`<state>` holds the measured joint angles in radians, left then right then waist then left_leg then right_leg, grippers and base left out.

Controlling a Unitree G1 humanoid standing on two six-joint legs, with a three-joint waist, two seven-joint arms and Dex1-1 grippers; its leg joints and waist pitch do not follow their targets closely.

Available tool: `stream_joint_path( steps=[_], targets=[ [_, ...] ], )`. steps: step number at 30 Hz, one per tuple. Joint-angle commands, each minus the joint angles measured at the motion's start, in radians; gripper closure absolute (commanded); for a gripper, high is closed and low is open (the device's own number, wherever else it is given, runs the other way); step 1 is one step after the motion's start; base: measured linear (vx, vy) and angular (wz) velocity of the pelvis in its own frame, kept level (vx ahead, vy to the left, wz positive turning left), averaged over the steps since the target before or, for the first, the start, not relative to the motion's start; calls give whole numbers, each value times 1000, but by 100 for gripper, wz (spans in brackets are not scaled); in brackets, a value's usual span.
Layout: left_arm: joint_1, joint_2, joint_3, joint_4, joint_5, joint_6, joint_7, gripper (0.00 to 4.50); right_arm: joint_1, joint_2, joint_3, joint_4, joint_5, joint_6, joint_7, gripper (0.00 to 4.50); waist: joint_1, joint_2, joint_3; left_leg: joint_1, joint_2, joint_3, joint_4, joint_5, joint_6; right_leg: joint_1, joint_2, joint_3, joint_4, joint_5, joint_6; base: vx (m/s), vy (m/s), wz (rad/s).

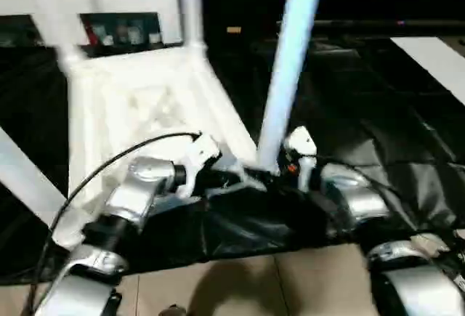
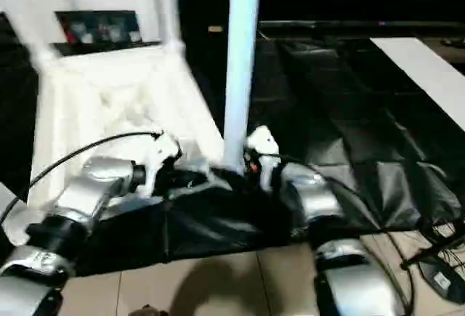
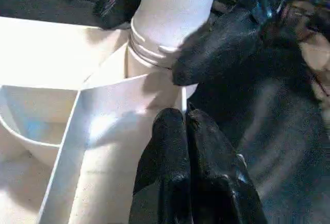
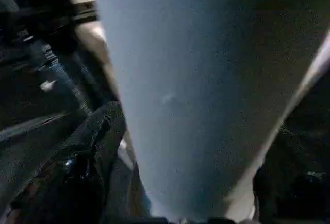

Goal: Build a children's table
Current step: Rotate leg to tighten

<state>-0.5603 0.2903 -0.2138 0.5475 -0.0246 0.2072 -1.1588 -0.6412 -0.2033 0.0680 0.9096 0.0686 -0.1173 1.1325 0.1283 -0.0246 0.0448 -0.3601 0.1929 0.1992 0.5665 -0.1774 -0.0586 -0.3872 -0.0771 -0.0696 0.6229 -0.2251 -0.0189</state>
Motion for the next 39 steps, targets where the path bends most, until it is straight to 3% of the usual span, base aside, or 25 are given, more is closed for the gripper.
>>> stream_joint_path(
  steps=[1,7,9,12,14,17,22,24,26,28,30,32,33,36,39],
  targets=[
    [-6,-3,-26,-7,-15,-17,-51,450,-11,-3,60,-10,-4,25,132,85,0,-1,-54,10,54,-19,-53,-130,93,42,-78,50,-65,-21,-252,0,0,0],
    [-10,30,-53,-12,-22,-30,-139,450,-36,-29,115,10,-17,43,288,111,13,-6,-58,8,53,-18,-45,-100,103,42,-80,50,-55,29,-268,0,0,0],
    [-9,37,-62,-21,-33,-29,-174,450,-42,-29,130,8,-20,56,337,141,17,-10,-60,5,52,-18,-42,-85,111,42,-80,50,-51,45,-271,0,0,0],
    [-6,40,-70,-28,-34,-30,-196,450,-42,-28,142,5,-23,57,361,152,18,-9,-58,6,53,-18,-43,-95,109,40,-81,50,-53,24,-268,0,0,0],
    [-5,42,-72,-29,-34,-31,-201,450,-42,-28,145,5,-24,57,367,182,19,-11,-57,5,54,-19,-44,-107,102,40,-82,50,-54,1,-265,0,0,0],
    [-4,47,-72,-26,-38,-31,-209,450,-34,-25,150,1,-19,62,387,188,18,-11,-57,6,54,-20,-46,-117,90,40,-83,50,-56,-27,-257,0,0,0],
    [3,42,-57,-30,-40,-15,-185,450,-20,-17,131,-13,-5,72,364,198,19,-10,-60,4,52,-19,-42,-90,99,41,-81,50,-50,21,-261,0,0,0],
    [2,20,-26,-26,-34,15,-93,450,-3,15,74,-6,5,70,184,198,19,-9,-57,5,53,-19,-44,-103,93,38,-81,50,-54,5,-261,0,0,0],
    [1,9,-15,-24,-32,26,-56,450,3,28,56,0,2,66,101,199,16,-7,-53,8,54,-20,-50,-131,72,35,-83,51,-61,-45,-253,0,0,0],
    [1,-26,2,-27,-23,52,31,450,23,74,17,10,-10,54,-115,200,7,-5,-51,7,54,-27,-59,-185,26,40,-89,52,-72,-166,-221,0,0,0],
    [2,-52,8,-30,-19,67,79,450,28,104,-11,18,-7,64,-225,200,-5,-6,-48,11,54,-30,-67,-235,0,36,-86,53,-80,-227,-202,0,0,0],
    [5,-88,15,-34,-14,85,143,450,37,145,-36,16,-2,65,-330,200,-17,-5,-48,10,52,-33,-69,-259,-12,36,-87,54,-84,-258,-192,0,0,0],
    [7,-115,17,-38,-9,96,185,450,41,175,-51,20,-4,67,-415,200,-21,-4,-45,14,53,-30,-71,-266,-20,30,-86,57,-88,-256,-189,0,0,0],
    [10,-177,22,-41,10,112,296,450,39,240,-85,35,-18,68,-621,200,-27,-4,-43,21,50,-32,-72,-304,-26,27,-88,59,-98,-329,-170,0,0,0],
    [15,-210,9,-47,17,110,332,450,46,276,-82,16,-23,32,-663,200,-24,-4,-47,17,48,-29,-71,-270,-10,30,-85,60,-95,-267,-167,0,0,0]
  ],
)
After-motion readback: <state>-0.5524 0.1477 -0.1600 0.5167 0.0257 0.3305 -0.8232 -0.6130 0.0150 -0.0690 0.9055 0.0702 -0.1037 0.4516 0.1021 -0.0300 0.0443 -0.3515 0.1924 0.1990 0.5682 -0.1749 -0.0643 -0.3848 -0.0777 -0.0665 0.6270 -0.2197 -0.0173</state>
